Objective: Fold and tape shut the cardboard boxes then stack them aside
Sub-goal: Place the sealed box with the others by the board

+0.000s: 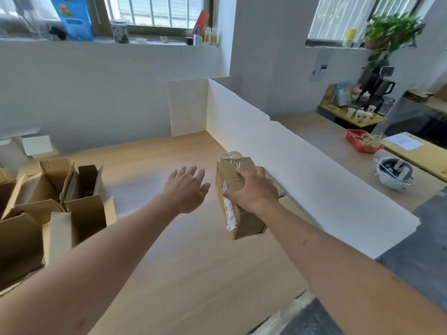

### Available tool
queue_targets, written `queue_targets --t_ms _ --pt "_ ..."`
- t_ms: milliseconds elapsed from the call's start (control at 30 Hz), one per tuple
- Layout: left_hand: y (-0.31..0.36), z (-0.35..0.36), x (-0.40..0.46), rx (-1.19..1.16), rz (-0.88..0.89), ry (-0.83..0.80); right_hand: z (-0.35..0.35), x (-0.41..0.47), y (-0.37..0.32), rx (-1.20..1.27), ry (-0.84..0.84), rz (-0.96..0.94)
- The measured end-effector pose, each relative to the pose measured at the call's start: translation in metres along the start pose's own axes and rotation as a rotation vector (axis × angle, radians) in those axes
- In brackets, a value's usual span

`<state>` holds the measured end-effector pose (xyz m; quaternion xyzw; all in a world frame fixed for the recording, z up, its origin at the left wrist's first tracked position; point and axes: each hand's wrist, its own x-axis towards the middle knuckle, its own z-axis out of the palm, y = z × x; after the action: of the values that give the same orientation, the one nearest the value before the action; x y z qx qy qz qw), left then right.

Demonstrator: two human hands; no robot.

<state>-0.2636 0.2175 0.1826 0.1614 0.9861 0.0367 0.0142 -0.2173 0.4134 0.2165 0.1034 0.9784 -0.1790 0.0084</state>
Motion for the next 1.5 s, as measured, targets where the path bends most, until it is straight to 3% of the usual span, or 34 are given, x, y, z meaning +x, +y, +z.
queue_targets --t_ms 633,867,1200,1500 --pt "0.050 0.061 0.148 -0.058 -0.357 -0.099 0.045 0.210 0.061 0.028 -0.206 -0.229" --pt "0.023 0.098 0.195 -0.078 -0.429 -0.124 0.092 0.266 0.051 0.020 -0.243 -0.231" --pt "-0.053 0.177 0.287 -0.148 -0.443 -0.150 0.184 0.361 0.026 0.024 -0.155 -0.216" --pt "-0.077 0.229 0.349 -0.190 -0.424 -0.137 0.243 0.432 0.032 -0.034 -0.110 -0.204"
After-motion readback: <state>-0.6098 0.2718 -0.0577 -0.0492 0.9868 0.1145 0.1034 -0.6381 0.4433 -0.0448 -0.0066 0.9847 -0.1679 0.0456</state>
